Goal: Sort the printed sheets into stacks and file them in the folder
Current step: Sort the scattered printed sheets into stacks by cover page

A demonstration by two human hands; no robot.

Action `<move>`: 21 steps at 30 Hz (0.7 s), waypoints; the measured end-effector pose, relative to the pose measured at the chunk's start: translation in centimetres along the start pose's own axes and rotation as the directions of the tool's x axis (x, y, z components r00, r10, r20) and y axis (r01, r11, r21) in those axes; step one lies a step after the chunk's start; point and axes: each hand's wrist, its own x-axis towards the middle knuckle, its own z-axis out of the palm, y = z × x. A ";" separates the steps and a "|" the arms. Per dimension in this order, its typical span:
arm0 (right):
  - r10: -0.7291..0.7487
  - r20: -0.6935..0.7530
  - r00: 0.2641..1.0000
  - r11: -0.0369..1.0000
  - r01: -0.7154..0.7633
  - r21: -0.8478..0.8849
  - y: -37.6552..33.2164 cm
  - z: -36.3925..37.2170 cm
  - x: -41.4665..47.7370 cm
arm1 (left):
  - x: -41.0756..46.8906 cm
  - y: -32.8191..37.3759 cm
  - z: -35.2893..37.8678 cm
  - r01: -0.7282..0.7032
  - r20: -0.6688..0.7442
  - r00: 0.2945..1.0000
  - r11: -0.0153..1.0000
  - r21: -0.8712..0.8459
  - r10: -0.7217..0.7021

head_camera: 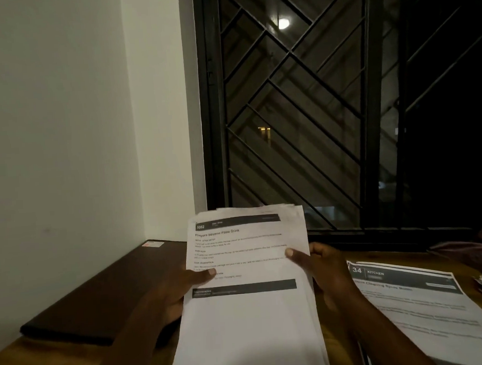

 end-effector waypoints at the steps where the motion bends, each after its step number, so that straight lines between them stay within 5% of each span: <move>1: 0.017 -0.005 1.000 1.000 -0.017 0.009 0.6 -0.1 0.2 | 0.2 -0.8 0.0 -0.004 -0.054 0.999 1.000 0.020 0.005; 6: 0.076 -0.054 0.996 0.991 -0.081 -0.107 2.5 -1.4 1.3 | 1.4 -4.0 -0.2 -0.032 -0.170 0.985 0.999 0.018 0.035; 12: 0.054 -0.115 0.992 0.999 -0.054 0.006 3.6 -1.7 1.3 | 1.9 -5.0 -0.4 -0.033 -0.135 0.991 0.997 -0.069 0.023; 16: -0.107 -0.235 0.966 0.993 0.093 -0.073 3.7 -1.6 0.9 | 1.8 -5.0 -1.0 -0.049 -0.150 0.988 0.997 -0.066 0.038; 18: -0.218 -0.221 0.950 0.968 0.182 -0.173 3.6 -1.8 0.8 | 1.7 -5.1 -1.3 -0.051 -0.137 0.990 0.996 -0.080 0.039; 21: -0.191 -0.072 0.979 0.974 0.179 -0.142 3.7 -1.8 1.0 | 1.7 -5.1 -1.3 -0.047 -0.101 0.994 0.994 -0.102 0.036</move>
